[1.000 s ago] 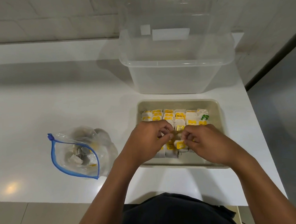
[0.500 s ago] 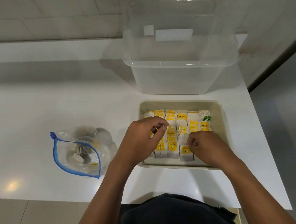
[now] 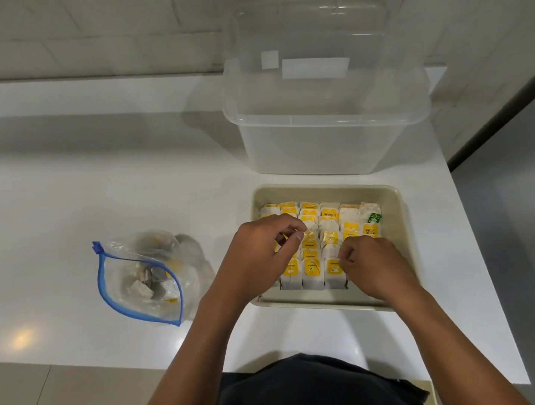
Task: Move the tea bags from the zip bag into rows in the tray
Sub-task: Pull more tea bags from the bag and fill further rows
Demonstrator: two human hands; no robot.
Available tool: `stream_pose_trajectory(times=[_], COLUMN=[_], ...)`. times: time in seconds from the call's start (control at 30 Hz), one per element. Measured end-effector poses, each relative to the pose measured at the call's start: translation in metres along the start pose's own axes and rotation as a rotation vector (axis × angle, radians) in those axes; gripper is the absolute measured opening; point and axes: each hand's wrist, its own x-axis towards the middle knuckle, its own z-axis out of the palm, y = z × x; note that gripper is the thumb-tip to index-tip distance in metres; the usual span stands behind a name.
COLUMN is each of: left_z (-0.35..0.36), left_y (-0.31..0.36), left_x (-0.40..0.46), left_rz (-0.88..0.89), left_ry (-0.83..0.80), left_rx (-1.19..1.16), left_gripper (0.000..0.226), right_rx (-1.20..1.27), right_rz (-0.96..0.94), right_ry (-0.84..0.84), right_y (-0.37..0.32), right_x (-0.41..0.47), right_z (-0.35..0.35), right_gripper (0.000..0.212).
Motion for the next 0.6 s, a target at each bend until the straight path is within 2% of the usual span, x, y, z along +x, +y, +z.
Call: stream_pose_trajectory(times=[0.13,0.3,0.6], left_z=[0.001,-0.001,-0.03], left_y=[0.003,0.006,0.012], left_x=[-0.001,-0.003,-0.028], left_rz=[-0.011,0.012,0.04], left_ry=[-0.01,-0.011,0.068], left_rx=[-0.014,0.009,0.017], left_gripper=[0.012,0.012,0.011], right_rx=[0.008,0.033,0.358], right_rz=[0.004,-0.021,-0.262], right_ry=[-0.001,0.111,0.139], right_y=[-0.001,-0.01,-0.074], right_x=[-0.002,-0.013,-0.052], right_z=[-0.001,-0.015,-0.04], right_gripper=[0.003,0.011,0.01])
